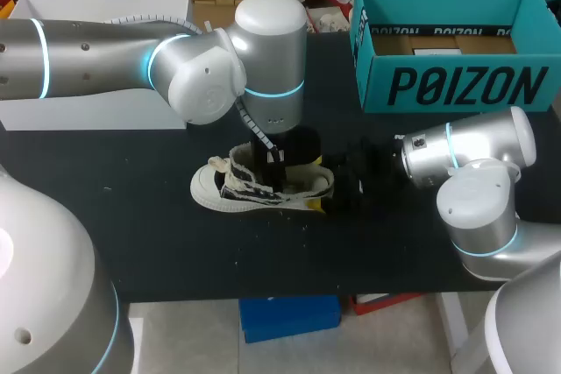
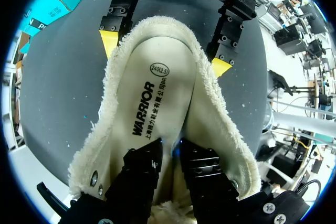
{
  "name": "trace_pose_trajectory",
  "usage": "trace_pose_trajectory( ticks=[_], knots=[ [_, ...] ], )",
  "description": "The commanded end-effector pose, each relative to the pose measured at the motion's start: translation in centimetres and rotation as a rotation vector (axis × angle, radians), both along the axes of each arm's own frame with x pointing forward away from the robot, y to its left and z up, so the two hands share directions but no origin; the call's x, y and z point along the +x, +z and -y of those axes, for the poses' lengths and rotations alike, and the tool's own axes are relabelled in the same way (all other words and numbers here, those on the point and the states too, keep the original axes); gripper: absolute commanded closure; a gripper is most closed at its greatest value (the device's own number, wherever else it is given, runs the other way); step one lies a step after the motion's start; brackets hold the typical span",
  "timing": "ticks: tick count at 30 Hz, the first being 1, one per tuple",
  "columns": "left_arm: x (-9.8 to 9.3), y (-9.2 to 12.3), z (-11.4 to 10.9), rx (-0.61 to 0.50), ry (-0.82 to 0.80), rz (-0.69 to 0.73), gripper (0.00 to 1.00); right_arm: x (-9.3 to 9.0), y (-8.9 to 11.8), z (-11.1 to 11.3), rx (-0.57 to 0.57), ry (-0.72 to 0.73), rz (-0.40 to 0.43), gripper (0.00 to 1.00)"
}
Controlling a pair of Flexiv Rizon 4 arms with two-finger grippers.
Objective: Take the shoe out of the shoebox, open the shoe tongue, remove and reinsert the insole, then place the shoe into the shoebox
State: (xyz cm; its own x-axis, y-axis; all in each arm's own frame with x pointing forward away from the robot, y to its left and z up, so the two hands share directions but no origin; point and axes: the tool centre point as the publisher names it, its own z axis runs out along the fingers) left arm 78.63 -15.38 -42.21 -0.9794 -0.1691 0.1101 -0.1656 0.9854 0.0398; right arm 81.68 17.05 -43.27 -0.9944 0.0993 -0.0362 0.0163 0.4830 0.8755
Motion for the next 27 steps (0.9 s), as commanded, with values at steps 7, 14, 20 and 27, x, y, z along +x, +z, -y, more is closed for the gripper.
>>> trace_pose_trajectory(
  ticks=[7, 14, 20, 27],
  knots=[
    [0.2, -5.2, -0.6, 0.076, 0.009, 0.188, 0.77, 0.1, -0.2, 0.1, 0.0, -0.002, -0.001, 1.0],
    [1.3, -7.5, -0.6, 0.084, -0.034, 0.22, 0.77, 0.1, -0.2, 0.1, 0.0, -0.002, -0.001, 1.0],
    [2.2, -9.6, -1.1, 0.112, -0.042, 0.3, 0.81, 0.1, -0.2, 0.1, 0.0, -0.002, -0.001, 1.0],
    [3.8, -11.2, -1.7, 0.14, -0.04, 0.393, 0.78, 0.1, -0.2, 0.1, 0.0, -0.002, -0.001, 1.0]
  ],
)
